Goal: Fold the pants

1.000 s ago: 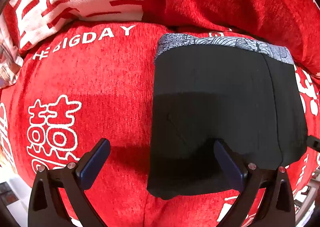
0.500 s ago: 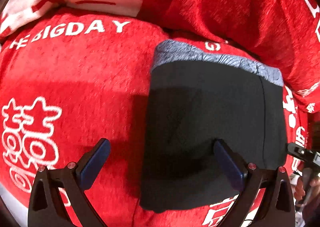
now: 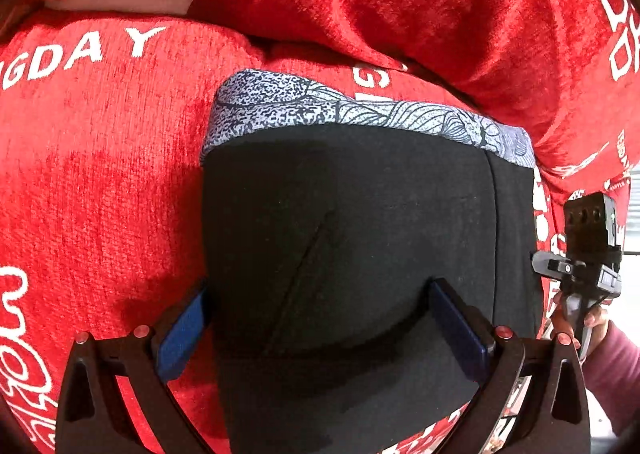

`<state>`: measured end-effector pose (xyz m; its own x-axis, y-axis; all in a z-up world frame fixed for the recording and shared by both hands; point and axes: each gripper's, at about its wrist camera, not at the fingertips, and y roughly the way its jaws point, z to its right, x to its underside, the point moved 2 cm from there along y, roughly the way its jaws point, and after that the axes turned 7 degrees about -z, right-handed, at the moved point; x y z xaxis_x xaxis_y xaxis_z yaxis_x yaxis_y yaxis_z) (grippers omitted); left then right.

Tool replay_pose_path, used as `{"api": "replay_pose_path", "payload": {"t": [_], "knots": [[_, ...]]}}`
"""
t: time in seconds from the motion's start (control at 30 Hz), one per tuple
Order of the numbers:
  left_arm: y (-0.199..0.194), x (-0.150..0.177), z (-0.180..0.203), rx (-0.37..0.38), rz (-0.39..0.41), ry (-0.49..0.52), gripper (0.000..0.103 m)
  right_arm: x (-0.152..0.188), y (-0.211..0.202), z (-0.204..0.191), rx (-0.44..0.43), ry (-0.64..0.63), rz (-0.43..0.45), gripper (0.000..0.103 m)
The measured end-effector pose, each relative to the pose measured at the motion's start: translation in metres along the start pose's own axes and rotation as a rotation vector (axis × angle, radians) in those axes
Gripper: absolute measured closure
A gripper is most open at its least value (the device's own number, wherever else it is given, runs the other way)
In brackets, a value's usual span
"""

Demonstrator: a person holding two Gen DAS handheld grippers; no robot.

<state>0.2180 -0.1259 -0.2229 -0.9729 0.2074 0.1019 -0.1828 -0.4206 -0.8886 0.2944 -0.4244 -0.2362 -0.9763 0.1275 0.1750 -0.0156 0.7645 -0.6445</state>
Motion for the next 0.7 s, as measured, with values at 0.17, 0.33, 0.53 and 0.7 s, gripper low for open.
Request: {"api": "replay_pose_path", "payload": {"t": [0.17,0.33,0.53,0.7], "knots": [[-0.004,0.004,0.010,-0.011,0.024,0.014,0.013,-0.004,0.001,-0.006,0.067,0.048,-0.009,0.033],[-0.024,0.018,0.027,-0.004,0.049,0.053,0.032,0.003,-0.011,-0.025,0.057,0.010,0.004,0.059],[-0.056,0.039,0.050,0.026,0.069,0.088,0.032,0.020,-0.026,-0.051,-0.014,-0.005,0.023,0.062],[-0.073,0.070,0.065,0.028,0.059,0.120,0.032,0.056,-0.040,-0.059,-0.051,0.016,0.029,0.062]]}}
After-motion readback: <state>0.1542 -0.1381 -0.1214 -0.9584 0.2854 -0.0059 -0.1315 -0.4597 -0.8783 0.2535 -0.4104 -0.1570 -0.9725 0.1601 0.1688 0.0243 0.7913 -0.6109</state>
